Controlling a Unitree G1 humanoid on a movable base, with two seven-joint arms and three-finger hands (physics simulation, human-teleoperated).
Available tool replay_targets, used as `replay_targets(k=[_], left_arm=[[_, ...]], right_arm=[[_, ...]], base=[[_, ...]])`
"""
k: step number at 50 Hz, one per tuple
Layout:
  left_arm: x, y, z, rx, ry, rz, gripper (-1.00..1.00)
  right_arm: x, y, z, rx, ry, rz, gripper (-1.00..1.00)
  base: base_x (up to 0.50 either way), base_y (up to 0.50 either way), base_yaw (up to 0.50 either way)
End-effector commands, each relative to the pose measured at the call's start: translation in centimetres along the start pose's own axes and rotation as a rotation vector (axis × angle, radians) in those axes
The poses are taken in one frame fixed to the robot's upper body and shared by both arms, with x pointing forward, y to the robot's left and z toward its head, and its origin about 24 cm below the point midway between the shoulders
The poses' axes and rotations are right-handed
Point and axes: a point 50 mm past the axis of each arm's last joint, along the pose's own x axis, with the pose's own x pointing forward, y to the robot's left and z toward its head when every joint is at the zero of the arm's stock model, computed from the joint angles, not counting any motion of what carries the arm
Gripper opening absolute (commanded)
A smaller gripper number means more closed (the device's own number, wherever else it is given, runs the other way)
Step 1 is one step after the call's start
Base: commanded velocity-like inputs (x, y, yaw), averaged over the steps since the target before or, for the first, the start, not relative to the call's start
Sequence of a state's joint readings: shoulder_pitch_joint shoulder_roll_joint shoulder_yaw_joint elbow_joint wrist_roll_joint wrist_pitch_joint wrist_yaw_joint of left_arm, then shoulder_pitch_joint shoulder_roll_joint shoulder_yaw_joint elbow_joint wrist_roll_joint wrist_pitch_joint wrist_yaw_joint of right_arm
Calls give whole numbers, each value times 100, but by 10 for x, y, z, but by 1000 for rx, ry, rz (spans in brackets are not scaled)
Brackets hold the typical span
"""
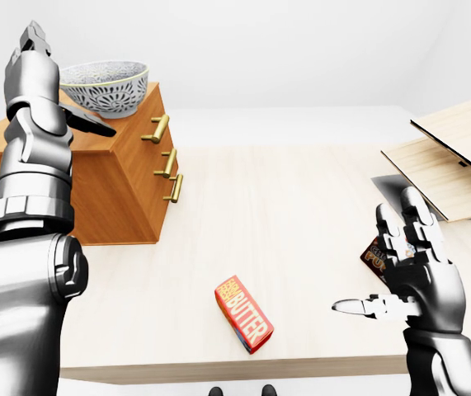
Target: Close the top drawer of the cabinet and put the bowl on top of it.
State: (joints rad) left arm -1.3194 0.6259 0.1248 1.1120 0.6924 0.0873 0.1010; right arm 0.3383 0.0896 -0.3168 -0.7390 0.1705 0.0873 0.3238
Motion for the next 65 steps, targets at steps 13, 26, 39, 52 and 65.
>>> replay_targets(k=[13, 26, 39, 52, 65], left_arm=[[-9, -29, -24, 52, 49, -109, 100], [-10, 13, 4, -83, -114, -39, 100], [-87, 77, 82, 22, -661, -78, 100], [-142, 86, 110, 127, -899, -107, 100], [-217, 94, 122, 129, -1198, -19, 100]], right_arm=[[1, 0, 0, 1, -3, 0, 100], [2, 0, -3, 2, 8, 1, 100], [0, 1, -3, 3, 15, 3, 100], [2, 0, -6, 6, 21, 4, 100], [1, 3, -6, 4, 24, 9, 100]], base=[[0, 0, 0], [0, 0, 0], [0, 0, 0], [0, 0, 0], [0, 0, 0]])
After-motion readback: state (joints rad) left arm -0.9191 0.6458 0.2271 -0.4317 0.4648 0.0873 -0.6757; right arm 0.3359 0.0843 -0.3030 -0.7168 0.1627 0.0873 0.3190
